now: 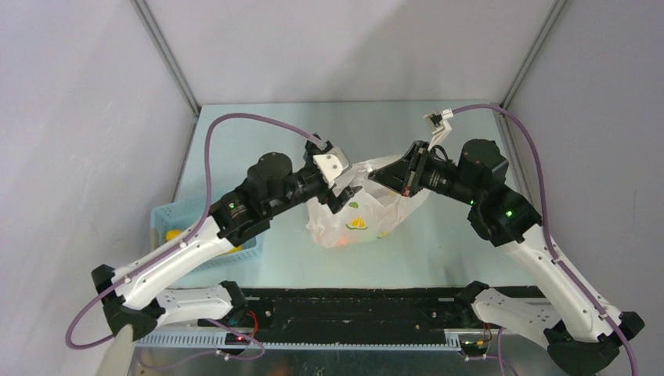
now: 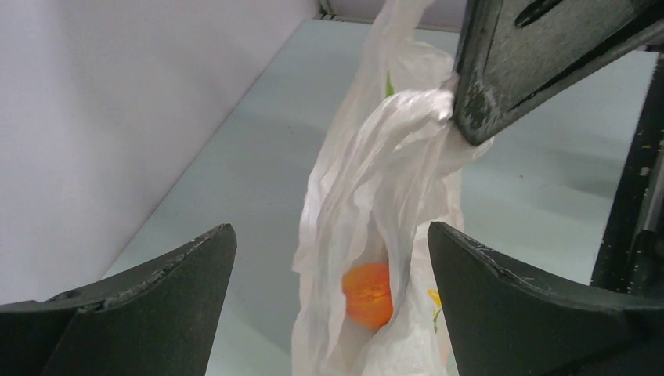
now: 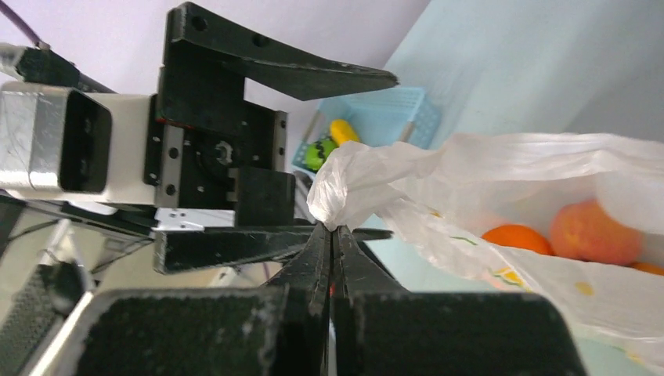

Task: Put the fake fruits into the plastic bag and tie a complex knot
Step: Tie the plastic bag at the center of the board.

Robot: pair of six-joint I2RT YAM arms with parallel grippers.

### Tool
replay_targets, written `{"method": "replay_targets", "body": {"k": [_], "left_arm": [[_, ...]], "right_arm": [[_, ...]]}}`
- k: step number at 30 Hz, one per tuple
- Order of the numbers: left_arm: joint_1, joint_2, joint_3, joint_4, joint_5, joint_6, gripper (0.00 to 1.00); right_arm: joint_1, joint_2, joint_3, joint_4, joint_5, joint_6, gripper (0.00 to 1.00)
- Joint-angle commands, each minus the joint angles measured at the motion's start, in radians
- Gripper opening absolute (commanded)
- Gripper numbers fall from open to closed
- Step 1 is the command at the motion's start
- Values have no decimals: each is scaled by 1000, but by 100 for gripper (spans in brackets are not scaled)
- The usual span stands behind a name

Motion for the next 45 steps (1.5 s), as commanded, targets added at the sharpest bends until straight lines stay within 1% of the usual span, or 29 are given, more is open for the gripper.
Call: {"method": "replay_targets", "body": {"k": [1, 9, 11, 12, 13, 14, 15, 16, 17, 18, 19, 20, 22, 23, 24, 25, 26, 27, 28, 29, 30, 31, 32, 33, 34, 36, 38, 42, 45], "left_arm": [[-9, 32, 69, 74, 88, -36, 100], [-9, 90, 44, 151, 147, -128, 99], [-9, 99, 22, 193, 170, -175, 90], [-9, 101, 5, 223, 179, -189, 79], [-9, 101, -3, 240, 183, -218, 74], [-9, 96, -21, 269, 188, -231, 66], [-10, 94, -33, 282, 190, -256, 60], [-10, 89, -55, 307, 199, -266, 47], [-10, 88, -64, 316, 204, -285, 40], [-9, 85, -76, 323, 221, -295, 27], [-8, 85, -79, 320, 228, -297, 21], [-2, 84, -79, 306, 248, -311, 12], [22, 79, -81, 289, 303, -345, 2], [35, 74, -84, 283, 334, -359, 1], [66, 74, -84, 280, 412, -391, 0], [82, 76, -80, 269, 459, -407, 0], [110, 79, -73, 256, 543, -431, 0], [120, 86, -58, 217, 621, -436, 0], [136, 91, -48, 190, 656, -434, 0], [142, 100, -24, 130, 721, -427, 0], [153, 106, -11, 99, 752, -407, 0], [157, 115, 13, 38, 813, -387, 0], [168, 121, 21, 15, 837, -376, 0], [173, 125, 33, -29, 880, -355, 0], [181, 126, 38, -50, 895, -344, 0], [185, 127, 52, -103, 930, -314, 0], [189, 134, 60, -142, 978, -283, 0], [192, 162, 90, -236, 1055, -231, 0], [191, 175, 88, -254, 1100, -216, 0]], "right_arm": [[-3, -5, 40, 63, -35, 123, 0], [-2, -15, 40, 86, -22, 153, 0], [1, -17, 40, 98, -17, 157, 0], [3, -18, 40, 99, -6, 155, 0], [5, -19, 40, 98, 2, 153, 0], [6, -22, 40, 98, 17, 148, 0], [7, -24, 40, 97, 30, 145, 0], [8, -25, 40, 95, 37, 138, 0], [10, -27, 40, 94, 51, 135, 0], [10, -28, 40, 94, 57, 126, 0], [10, -30, 40, 95, 63, 114, 0], [8, -31, 40, 97, 67, 107, 3], [5, -40, 40, 102, 75, 81, 14], [1, -46, 40, 104, 76, 52, 24], [-1, -50, 40, 108, 76, 34, 28], [-4, -58, 40, 111, 76, -11, 35], [-5, -62, 40, 117, 74, -41, 42], [-5, -69, 39, 120, 63, -112, 46], [-5, -72, 39, 128, 51, -153, 52], [-5, -77, 35, 133, 19, -247, 55], [-5, -81, 30, 142, -7, -300, 59], [-5, -90, 17, 147, -65, -414, 61], [-2, -106, 9, 153, -117, -466, 65], [1, -111, -12, 153, -139, -573, 67], [8, -126, -22, 158, -170, -624, 70], [23, -143, -55, 165, -214, -793, 74], [37, -152, -78, 153, -261, -914, 77], [53, -137, -86, 127, -317, -1030, 81], [55, -115, -88, 143, -388, -1037, 82]]}}
